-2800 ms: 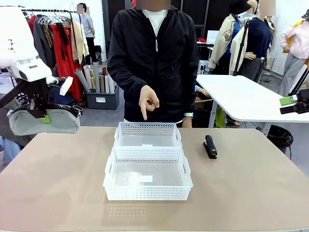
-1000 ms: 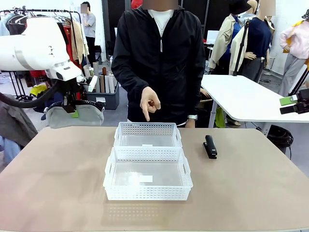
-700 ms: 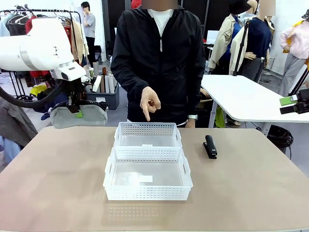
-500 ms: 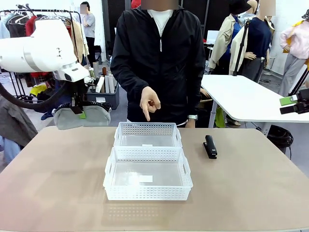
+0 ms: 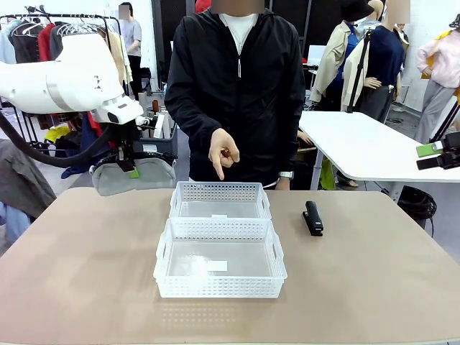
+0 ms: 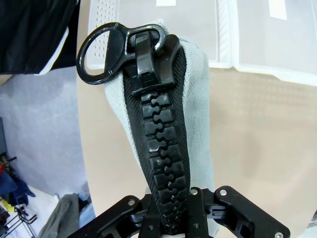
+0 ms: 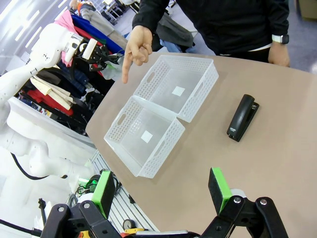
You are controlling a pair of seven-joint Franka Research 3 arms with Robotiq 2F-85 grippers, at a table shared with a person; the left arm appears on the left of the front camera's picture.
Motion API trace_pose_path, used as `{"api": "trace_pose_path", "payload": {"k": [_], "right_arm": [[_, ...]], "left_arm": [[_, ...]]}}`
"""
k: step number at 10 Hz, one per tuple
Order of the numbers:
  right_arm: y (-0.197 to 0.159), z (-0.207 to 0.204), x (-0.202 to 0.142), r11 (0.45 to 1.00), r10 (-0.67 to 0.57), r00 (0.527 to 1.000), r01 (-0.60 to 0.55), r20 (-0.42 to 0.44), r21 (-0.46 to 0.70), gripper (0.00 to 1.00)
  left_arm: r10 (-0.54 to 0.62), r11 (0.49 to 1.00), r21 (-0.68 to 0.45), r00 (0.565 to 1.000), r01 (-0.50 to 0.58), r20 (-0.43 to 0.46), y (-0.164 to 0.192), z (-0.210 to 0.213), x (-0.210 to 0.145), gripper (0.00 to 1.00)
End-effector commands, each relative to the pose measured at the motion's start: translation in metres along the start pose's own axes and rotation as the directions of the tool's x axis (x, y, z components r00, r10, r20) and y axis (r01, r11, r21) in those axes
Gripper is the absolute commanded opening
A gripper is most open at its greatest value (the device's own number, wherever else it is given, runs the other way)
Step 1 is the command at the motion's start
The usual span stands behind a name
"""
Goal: Distribute items into two baskets.
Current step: Move the picked Pencil pouch towards the Organizing basket indicated by the person, stopping as directed.
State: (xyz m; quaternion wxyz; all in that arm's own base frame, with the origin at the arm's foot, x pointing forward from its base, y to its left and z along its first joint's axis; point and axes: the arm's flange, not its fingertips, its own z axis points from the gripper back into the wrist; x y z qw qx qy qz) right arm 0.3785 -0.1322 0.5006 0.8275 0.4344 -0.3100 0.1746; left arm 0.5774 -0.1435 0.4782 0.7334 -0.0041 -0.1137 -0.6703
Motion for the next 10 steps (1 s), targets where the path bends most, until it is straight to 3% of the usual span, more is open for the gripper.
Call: {"api": "trace_pose_path", "payload": {"k": [1, 9, 10], "right_arm": [[0.002, -0.001, 0.000, 1.000, -0.003, 1.000, 0.003, 0.008, 0.008, 1.00], [0.002, -0.001, 0.000, 1.000, -0.003, 1.000, 0.003, 0.008, 0.008, 1.00], [0.002, -0.001, 0.000, 1.000, -0.003, 1.000, 0.003, 0.008, 0.008, 1.00]], "left_arm": [[0.027, 1.000, -0.015, 0.999, -0.026, 0.033, 0.000, 0.000, 0.006, 0.00], [0.031, 0.999, -0.040, 0.998, -0.029, 0.047, -0.004, -0.014, 0.040, 0.00], [0.048, 0.998, -0.035, 0.998, -0.049, -0.037, -0.010, -0.008, 0.021, 0.00]]}}
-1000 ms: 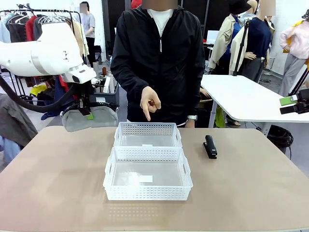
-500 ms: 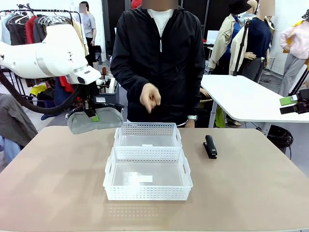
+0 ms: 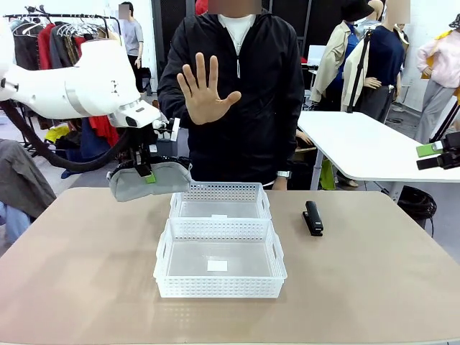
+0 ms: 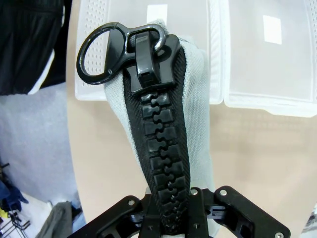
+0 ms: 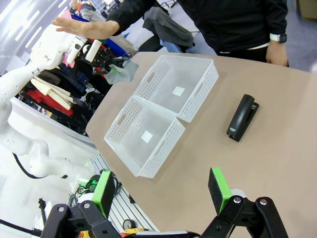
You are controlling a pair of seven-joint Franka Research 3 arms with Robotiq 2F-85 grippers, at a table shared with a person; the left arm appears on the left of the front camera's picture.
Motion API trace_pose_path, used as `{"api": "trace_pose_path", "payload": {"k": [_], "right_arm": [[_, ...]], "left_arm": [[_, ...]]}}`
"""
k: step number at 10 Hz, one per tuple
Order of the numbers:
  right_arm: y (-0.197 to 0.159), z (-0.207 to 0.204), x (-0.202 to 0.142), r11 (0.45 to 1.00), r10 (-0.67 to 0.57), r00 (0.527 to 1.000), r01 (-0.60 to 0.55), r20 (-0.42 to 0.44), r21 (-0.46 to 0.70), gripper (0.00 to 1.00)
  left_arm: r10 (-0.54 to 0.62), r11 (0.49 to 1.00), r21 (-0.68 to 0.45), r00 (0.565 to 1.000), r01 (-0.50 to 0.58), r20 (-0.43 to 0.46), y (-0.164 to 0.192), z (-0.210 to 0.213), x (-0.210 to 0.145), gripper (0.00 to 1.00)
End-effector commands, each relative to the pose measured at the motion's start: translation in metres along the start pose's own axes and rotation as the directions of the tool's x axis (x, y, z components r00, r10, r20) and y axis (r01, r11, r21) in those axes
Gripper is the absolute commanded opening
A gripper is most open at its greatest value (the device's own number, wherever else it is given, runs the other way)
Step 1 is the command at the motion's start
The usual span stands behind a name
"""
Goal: Distribute items into two baskets.
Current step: Move the picked Pencil pouch towards the Organizing basket indicated by the person, stopping as directed.
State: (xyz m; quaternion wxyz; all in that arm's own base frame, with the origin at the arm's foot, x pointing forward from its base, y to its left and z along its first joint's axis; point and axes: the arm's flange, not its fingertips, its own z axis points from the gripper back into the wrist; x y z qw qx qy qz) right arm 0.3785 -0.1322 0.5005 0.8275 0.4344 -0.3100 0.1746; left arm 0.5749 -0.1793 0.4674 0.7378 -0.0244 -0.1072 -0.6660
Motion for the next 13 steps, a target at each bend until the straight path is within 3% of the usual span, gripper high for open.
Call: {"api": "trace_pose_path", "payload": {"k": [1, 3, 4, 7, 13], "right_arm": [[0.002, -0.001, 0.000, 1.000, -0.003, 1.000, 0.003, 0.008, 0.008, 1.00], [0.002, -0.001, 0.000, 1.000, -0.003, 1.000, 0.003, 0.008, 0.008, 1.00], [0.002, -0.001, 0.000, 1.000, -0.003, 1.000, 0.003, 0.008, 0.008, 1.00], [0.002, -0.001, 0.000, 1.000, -0.003, 1.000, 0.003, 0.008, 0.008, 1.00], [0.002, -0.001, 0.000, 1.000, -0.003, 1.000, 0.003, 0.008, 0.008, 1.00]], "left_arm": [[0.027, 0.999, -0.023, 0.990, -0.030, -0.140, -0.020, 0.027, -0.055, 0.00], [0.089, 0.996, 0.023, 0.982, -0.086, -0.167, -0.085, 0.079, -0.121, 0.00], [0.103, 0.995, 0.027, 0.984, -0.100, -0.149, -0.094, 0.088, -0.129, 0.00], [0.096, 0.995, -0.030, 0.990, -0.099, -0.104, -0.081, 0.079, -0.117, 0.00], [0.084, 0.996, -0.028, 0.992, -0.087, -0.093, -0.084, 0.086, -0.112, 0.00]]}}
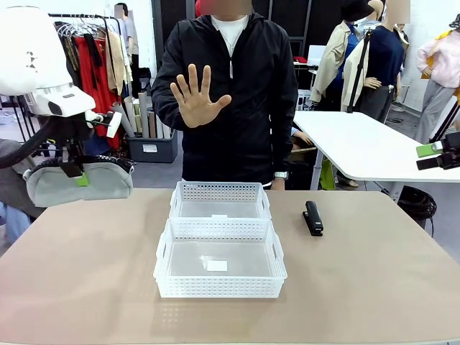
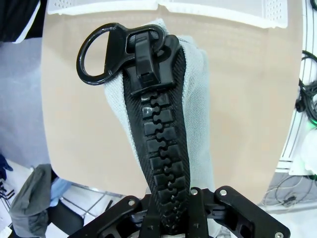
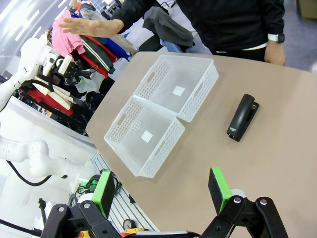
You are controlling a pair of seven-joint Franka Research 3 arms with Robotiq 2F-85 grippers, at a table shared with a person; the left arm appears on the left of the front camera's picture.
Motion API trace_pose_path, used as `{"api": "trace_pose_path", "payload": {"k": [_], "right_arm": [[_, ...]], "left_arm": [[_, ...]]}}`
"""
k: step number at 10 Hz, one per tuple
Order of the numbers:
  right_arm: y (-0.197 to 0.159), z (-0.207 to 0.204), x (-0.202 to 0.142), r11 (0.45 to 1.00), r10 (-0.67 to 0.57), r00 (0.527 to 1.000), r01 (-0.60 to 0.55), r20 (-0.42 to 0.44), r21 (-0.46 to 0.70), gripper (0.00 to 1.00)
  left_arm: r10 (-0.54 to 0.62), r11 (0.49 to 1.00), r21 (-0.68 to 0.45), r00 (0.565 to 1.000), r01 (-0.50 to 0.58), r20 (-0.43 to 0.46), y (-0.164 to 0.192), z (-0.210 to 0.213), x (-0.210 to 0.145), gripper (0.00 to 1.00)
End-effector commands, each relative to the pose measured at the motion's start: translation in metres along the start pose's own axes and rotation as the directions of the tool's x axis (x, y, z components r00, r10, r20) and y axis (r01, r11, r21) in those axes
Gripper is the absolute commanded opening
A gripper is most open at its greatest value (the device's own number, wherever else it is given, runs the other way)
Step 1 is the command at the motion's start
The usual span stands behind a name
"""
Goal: Distribute items into two baskets.
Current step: Move the picked Pencil pouch towards the Organizing basket indicated by the person, stopping as directed, then place the picked Pencil pouch into the Organizing basket as instructed by the person.
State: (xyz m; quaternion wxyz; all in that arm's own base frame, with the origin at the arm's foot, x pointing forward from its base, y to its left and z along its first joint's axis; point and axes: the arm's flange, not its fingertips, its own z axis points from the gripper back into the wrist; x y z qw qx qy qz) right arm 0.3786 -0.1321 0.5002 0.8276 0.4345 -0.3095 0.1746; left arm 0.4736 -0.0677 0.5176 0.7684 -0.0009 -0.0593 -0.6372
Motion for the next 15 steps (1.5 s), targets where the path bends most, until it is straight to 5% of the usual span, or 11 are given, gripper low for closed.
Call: {"api": "trace_pose_path", "payload": {"k": [1, 2, 15], "right_arm": [[0.0025, -0.0004, 0.0004, 1.000, -0.002, 1.000, 0.002, 0.009, 0.008, 1.00], [0.0025, -0.0004, 0.0004, 1.000, -0.002, 1.000, 0.002, 0.009, 0.008, 1.00], [0.0025, -0.0004, 0.0004, 1.000, -0.002, 1.000, 0.002, 0.009, 0.008, 1.00]], "left_arm": [[0.075, 0.997, -0.022, 0.997, -0.075, -0.014, -0.0019, 0.0039, -0.0028, 0.00], [0.000, 1.000, 0.000, 1.000, 0.000, 0.000, 0.0000, 0.0000, 0.0000, 0.00], [0.000, 1.000, 0.000, 1.000, 0.000, 0.000, 0.0000, 0.0000, 0.0000, 0.00]]}}
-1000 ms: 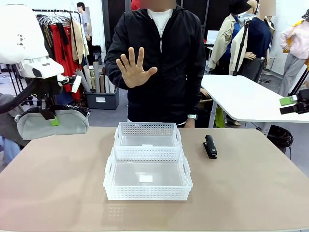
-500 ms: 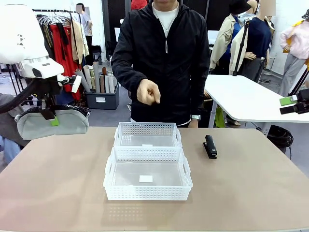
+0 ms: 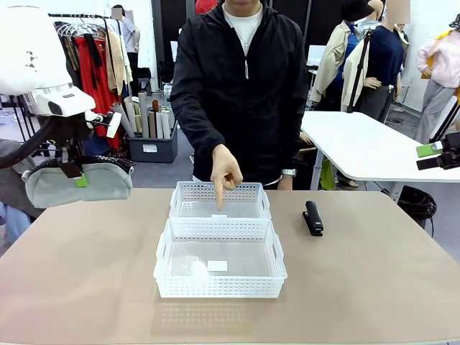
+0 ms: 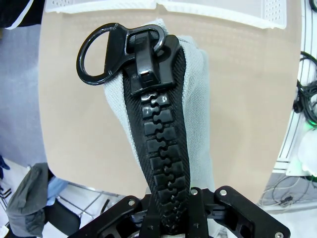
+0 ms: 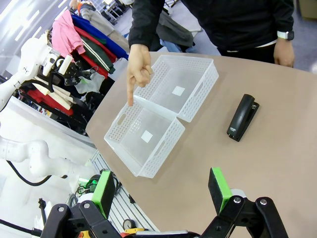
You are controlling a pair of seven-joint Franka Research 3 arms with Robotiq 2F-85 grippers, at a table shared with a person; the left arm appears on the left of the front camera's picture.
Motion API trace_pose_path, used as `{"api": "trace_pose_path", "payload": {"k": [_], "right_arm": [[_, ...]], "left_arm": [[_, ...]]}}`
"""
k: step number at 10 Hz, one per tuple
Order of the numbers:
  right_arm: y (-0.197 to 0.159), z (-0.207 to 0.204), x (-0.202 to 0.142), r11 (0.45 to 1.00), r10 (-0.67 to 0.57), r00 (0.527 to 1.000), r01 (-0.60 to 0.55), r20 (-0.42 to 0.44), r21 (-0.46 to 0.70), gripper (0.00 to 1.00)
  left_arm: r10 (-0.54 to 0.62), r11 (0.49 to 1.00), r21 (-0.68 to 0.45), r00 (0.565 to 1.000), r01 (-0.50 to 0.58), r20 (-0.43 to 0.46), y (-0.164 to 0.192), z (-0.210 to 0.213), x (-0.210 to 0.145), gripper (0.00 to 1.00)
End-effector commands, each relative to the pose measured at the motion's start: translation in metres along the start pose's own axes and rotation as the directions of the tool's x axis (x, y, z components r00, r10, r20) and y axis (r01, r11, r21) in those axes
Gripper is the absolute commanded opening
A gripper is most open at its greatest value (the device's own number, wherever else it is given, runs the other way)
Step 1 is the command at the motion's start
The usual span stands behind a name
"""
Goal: Distribute items into two baskets.
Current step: Place the picked Pencil pouch into the Organizing basket as instructed by the person.
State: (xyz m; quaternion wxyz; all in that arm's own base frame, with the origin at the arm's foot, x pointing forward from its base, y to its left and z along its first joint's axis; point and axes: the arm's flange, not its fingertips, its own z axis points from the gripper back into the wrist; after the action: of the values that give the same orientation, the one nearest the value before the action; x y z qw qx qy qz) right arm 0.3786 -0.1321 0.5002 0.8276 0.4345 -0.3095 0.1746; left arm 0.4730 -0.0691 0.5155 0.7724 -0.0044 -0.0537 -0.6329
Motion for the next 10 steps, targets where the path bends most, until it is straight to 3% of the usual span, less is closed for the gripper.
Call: {"api": "trace_pose_path", "payload": {"k": [1, 6, 10], "right_arm": [[0.003, 0.000, 0.000, 1.000, -0.002, 1.000, 0.002, 0.009, 0.008, 1.00], [0.003, 0.000, 0.000, 1.000, -0.002, 1.000, 0.002, 0.009, 0.008, 1.00], [0.003, 0.000, 0.000, 1.000, -0.002, 1.000, 0.002, 0.009, 0.008, 1.00]], "left_arm": [[-0.012, 1.000, 0.012, 1.000, 0.012, 0.005, 0.001, 0.002, -0.001, 0.00], [-0.009, 1.000, 0.008, 1.000, 0.009, 0.012, -0.020, -0.002, -0.003, 0.00], [-0.039, 0.999, -0.011, 0.999, 0.040, 0.037, -0.067, -0.009, -0.003, 0.00]]}}
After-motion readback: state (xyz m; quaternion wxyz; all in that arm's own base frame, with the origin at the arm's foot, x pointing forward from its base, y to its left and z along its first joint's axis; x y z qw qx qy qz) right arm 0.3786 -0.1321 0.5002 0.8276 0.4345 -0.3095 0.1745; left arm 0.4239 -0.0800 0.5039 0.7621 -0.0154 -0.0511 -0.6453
